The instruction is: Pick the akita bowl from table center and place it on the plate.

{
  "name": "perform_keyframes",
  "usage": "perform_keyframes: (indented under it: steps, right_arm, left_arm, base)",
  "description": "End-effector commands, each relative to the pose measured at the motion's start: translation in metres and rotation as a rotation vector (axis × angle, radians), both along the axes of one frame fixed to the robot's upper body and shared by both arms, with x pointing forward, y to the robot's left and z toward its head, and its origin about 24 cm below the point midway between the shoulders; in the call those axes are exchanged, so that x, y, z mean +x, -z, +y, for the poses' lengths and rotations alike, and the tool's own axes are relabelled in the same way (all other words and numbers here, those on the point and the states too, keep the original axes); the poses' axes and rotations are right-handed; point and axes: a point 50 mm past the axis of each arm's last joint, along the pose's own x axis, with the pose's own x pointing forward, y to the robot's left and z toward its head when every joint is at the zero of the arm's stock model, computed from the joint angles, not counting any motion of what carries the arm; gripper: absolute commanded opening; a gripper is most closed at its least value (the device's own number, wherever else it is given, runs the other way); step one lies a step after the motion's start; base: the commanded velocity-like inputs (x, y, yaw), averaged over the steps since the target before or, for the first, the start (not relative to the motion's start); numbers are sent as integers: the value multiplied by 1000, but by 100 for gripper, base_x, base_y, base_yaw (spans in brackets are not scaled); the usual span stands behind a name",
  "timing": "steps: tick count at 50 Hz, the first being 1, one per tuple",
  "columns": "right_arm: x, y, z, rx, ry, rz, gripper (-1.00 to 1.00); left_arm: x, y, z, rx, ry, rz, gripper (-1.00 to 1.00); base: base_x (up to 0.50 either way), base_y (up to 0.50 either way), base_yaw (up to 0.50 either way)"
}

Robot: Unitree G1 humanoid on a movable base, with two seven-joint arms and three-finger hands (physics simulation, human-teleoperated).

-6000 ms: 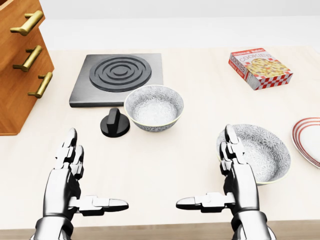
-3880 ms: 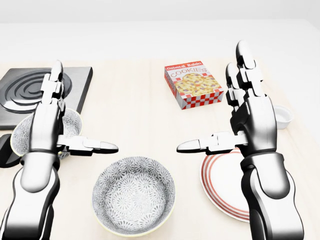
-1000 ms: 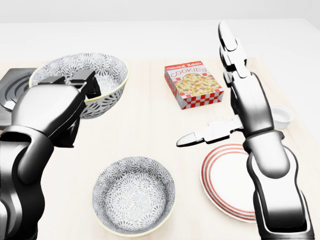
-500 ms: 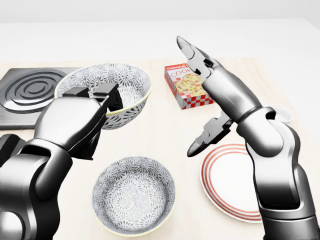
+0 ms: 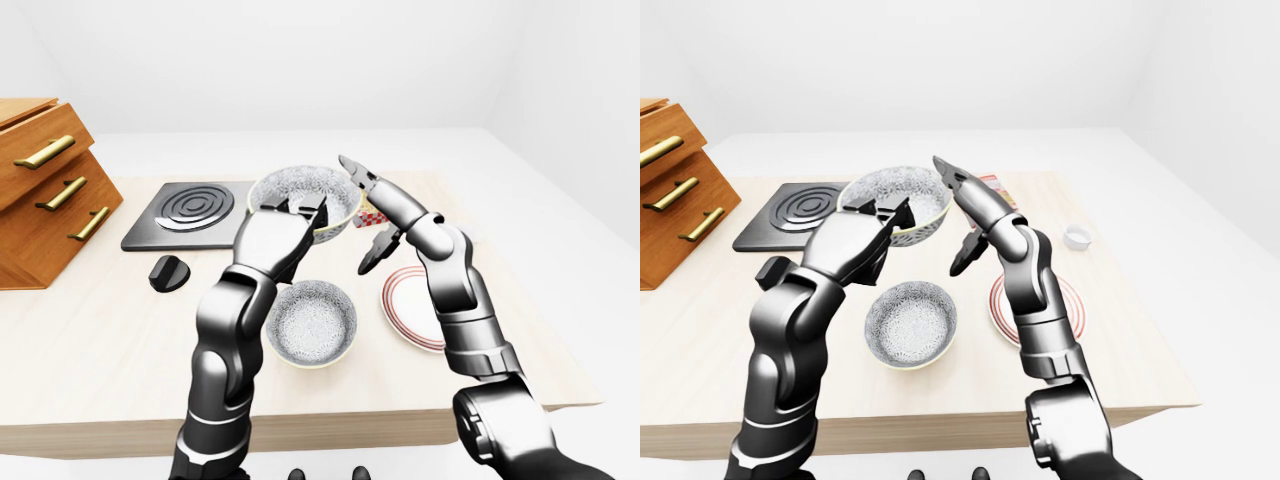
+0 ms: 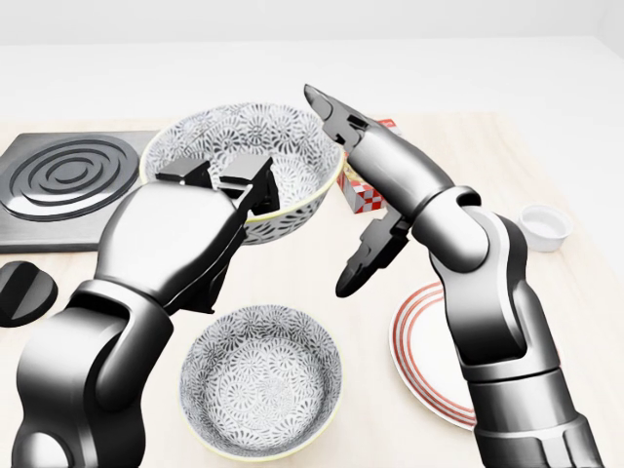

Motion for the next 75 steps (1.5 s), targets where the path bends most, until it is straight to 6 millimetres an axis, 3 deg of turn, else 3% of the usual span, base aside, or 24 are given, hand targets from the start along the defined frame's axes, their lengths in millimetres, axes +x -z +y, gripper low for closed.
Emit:
perform_keyframes:
  steps: [1,12,13,14,15,16,17,18,52,53,54,55,56,57,67,75]
  right_arm:
    - [11,3,10,-5,-2,34,100]
    - [24,1,15,1,16,52,100]
    - [24,0,15,2,16,50,78]
    - [24,0,15,3,16,50,8]
    - [24,0,15,3,17,50,-25]
    - [24,0,15,2,18,49,-48]
    - [24,0,15,2,18,49,-84]
    - [24,0,15,3,17,48,-100]
    - [15,6,10,-10,14,42,-100]
    - [15,6,10,-9,14,42,-100]
    - [15,6,10,-9,14,44,-100]
    - [15,6,10,-8,14,45,-100]
    - [15,7,10,-8,14,46,-100]
    - [15,7,10,-7,15,48,-100]
    - [18,8,10,-9,15,60,-100]
    - [18,10,9,-12,20,68,-100]
  left_arm:
    - [-4,-5,-6,-21,30,-21,-100]
    - [-3,-9,-5,-23,33,-36,-100]
    - [-2,-10,-5,-24,32,-38,-100]
    - [-2,-10,-4,-23,32,-38,-100]
    - [-2,-10,-4,-21,32,-38,-100]
    - [-2,-10,-4,-21,32,-38,-100]
    - [-2,-10,-3,-21,31,-37,-100]
    - [-2,-9,-3,-20,32,-37,-100]
    - [1,-12,0,-22,17,-40,-99]
    - [2,-12,1,-23,15,-41,-87]
    - [2,-14,1,-26,13,-45,-60]
    - [2,-14,1,-29,11,-47,-21]
    - [2,-15,1,-33,7,-48,78]
    - [1,-16,1,-46,8,-52,100]
    - [-14,-41,-14,-199,127,-130,100]
    - [-35,-75,-30,-285,255,-276,100]
  base:
    - [0,0,0]
    - [0,0,0]
    - [0,0,0]
    - [0,0,0]
    - [0,0,0]
    - [0,0,0]
    - [0,0,0]
    - [0,0,0]
    - [0,0,0]
    - [0,0,0]
    - [0,0,0]
    - [0,0,0]
    - [0,0,0]
    - [0,0,0]
    - [0,0,0]
    - [0,0,0]
